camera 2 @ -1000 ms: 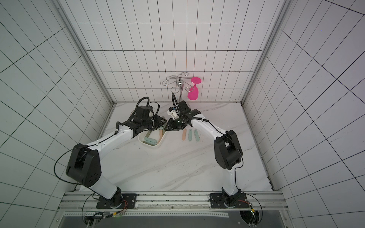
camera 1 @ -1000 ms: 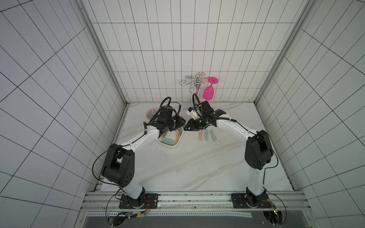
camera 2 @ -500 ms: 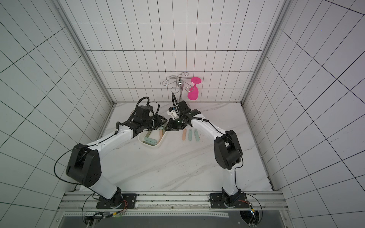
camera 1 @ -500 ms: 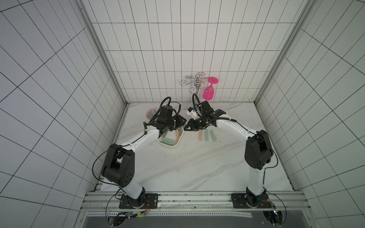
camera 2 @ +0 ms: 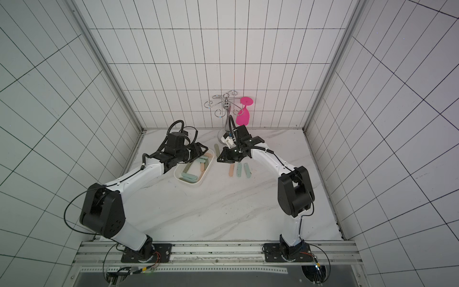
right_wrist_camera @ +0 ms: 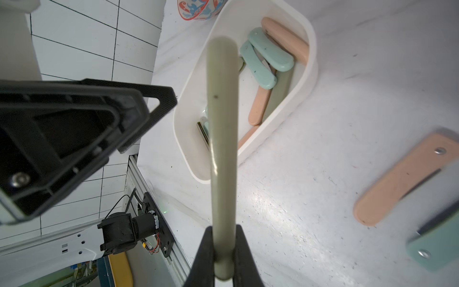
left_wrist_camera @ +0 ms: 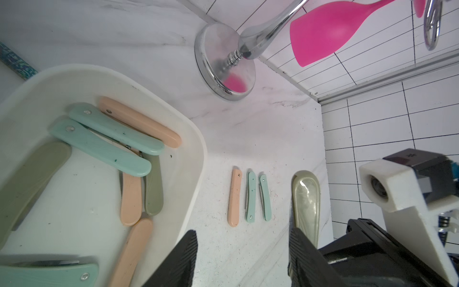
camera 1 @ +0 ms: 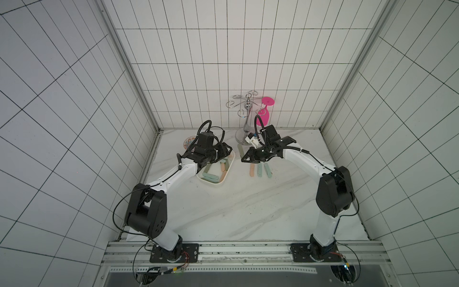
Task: Take the fruit knife out of the storage box
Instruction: Place the fruit knife at the center of the board.
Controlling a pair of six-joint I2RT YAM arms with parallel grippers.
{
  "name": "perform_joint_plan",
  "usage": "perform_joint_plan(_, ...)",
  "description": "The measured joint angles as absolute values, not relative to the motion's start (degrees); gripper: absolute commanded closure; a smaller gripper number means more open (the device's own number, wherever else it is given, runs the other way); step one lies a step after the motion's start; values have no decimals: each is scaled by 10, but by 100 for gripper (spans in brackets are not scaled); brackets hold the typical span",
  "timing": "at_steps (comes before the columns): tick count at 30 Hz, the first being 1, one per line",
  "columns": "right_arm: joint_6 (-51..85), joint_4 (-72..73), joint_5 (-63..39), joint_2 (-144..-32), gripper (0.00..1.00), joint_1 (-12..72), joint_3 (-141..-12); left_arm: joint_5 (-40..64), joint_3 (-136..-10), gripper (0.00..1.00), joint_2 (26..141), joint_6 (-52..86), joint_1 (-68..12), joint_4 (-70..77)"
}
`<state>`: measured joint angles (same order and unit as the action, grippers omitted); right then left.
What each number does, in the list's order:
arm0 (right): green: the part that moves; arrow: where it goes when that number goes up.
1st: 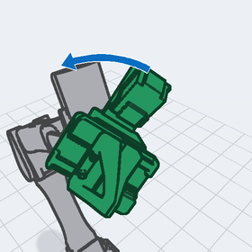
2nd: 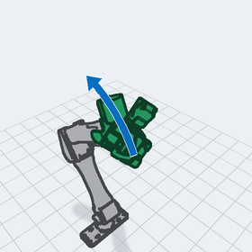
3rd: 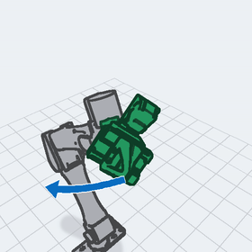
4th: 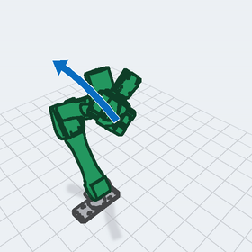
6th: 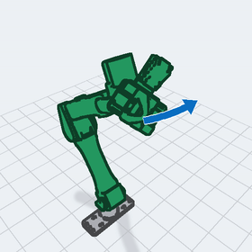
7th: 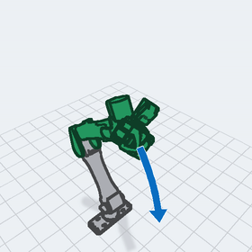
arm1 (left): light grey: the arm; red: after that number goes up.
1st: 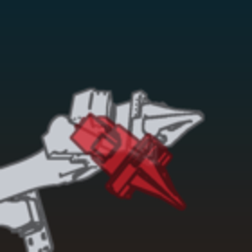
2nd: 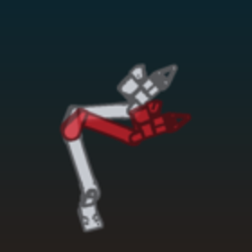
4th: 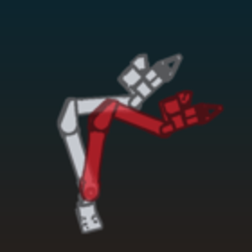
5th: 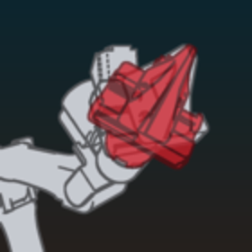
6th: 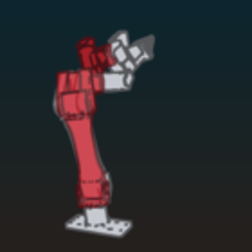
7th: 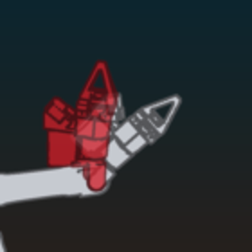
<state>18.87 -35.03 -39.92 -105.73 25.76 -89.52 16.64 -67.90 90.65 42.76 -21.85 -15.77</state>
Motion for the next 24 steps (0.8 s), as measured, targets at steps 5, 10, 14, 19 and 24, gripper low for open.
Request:
perform_joint_plan(5, 175, -384, -397, -1040, 100, 191, -862, 161, -679, 38, 897, 404, -216, -166)
perform_joint_plan(10, 170, -416, -383, -1040, 100, 125, -827, 163, -676, 38, 894, 386, -217, -168)
perform_joint_plan(14, 170, -432, -364, -1046, 100, 86, -810, 172, -675, 39, 895, 379, -217, -170)
perform_joint_plan(19, 168, -435, -347, -1079, 100, 75, -809, 186, -675, 39, 911, 373, -217, -169)
perform_joint_plan(24, 165, -435, -336, -1114, 100, 70, -808, 190, -677, 39, 925, 359, -217, -176)
